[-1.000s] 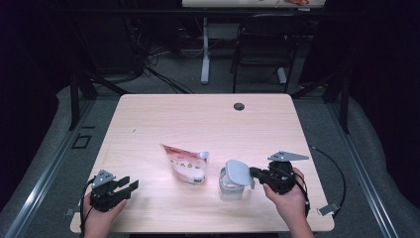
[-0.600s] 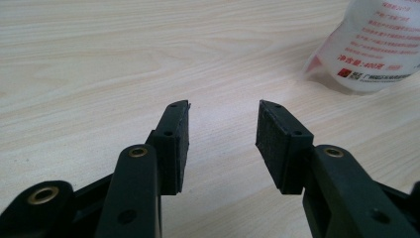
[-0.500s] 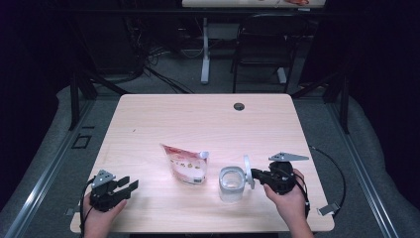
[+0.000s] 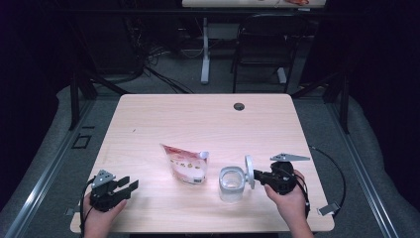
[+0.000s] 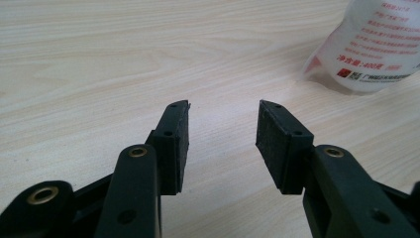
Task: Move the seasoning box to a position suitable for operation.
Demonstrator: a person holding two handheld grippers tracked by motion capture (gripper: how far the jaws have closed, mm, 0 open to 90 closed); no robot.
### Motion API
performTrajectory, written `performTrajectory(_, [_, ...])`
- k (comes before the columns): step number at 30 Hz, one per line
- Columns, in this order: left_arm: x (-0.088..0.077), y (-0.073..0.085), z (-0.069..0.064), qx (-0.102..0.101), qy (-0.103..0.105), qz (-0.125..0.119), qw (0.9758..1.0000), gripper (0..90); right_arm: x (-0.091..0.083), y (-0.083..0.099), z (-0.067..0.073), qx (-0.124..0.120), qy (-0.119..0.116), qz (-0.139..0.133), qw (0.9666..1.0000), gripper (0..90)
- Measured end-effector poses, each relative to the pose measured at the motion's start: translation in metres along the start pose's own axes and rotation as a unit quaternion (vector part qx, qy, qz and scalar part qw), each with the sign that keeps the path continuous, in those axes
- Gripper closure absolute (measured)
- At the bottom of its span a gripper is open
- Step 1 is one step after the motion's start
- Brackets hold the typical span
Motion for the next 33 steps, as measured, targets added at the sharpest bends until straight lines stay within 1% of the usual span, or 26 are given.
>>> performTrajectory(6, [0.000, 0.000, 0.000, 0.000, 0.000, 0.000, 1.0000, 56.4, 0.002, 0.003, -0.005, 0.018, -0.014, 0.000, 0.9997, 90.0])
performTrajectory(14, [0.000, 0.000, 0.000, 0.000, 0.000, 0.001, 1.0000, 56.3, 0.001, 0.004, -0.007, 0.016, -0.010, 0.002, 0.9998, 90.0])
performTrajectory(18, [0.001, 0.000, 0.000, -0.001, 0.001, 0.000, 1.0000, 56.4, 0.001, 0.005, -0.008, 0.015, -0.003, 0.000, 0.9999, 89.6])
performTrajectory(20, [0.000, 0.001, 0.000, -0.001, 0.001, -0.001, 1.0000, 56.3, 0.000, 0.005, -0.008, 0.016, 0.001, -0.005, 0.9999, 88.9])
performTrajectory(22, [0.000, 0.000, 0.000, 0.000, 0.001, 0.000, 1.0000, 56.0, -0.001, 0.006, -0.009, 0.012, 0.008, -0.002, 0.9999, 88.4])
performTrajectory(25, [0.000, 0.000, 0.000, 0.001, 0.001, -0.001, 1.0000, 55.8, -0.003, 0.009, -0.010, 0.006, 0.022, -0.008, 0.9997, 86.7])
performTrajectory(29, [-0.001, 0.000, 0.000, 0.003, 0.001, -0.002, 1.0000, 55.6, -0.003, 0.016, -0.012, -0.004, 0.036, -0.012, 0.9993, 83.6])
performTrajectory(30, [-0.001, 0.000, 0.000, 0.003, 0.003, 0.002, 1.0000, 55.5, -0.003, 0.018, -0.012, -0.004, 0.039, -0.012, 0.9992, 82.5])
performTrajectory(31, [-0.002, 0.000, 0.000, 0.003, 0.004, 0.002, 1.0000, 55.5, -0.003, 0.020, -0.012, -0.009, 0.047, -0.010, 0.9988, 82.1])
performTrajectory(33, [-0.002, 0.000, 0.000, 0.004, 0.006, 0.002, 1.0000, 55.3, -0.003, 0.024, -0.012, -0.012, 0.053, -0.013, 0.9984, 80.3])
Point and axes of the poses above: each handheld gripper's, and its own axes: x roughly forward along the jaws, y roughly out of its underside, z roughly to its left, the point moved 2 cm from there along x, roughly forward along the jaws, and after that the axes turned 1 degree about -y, right-handed, at the moved point
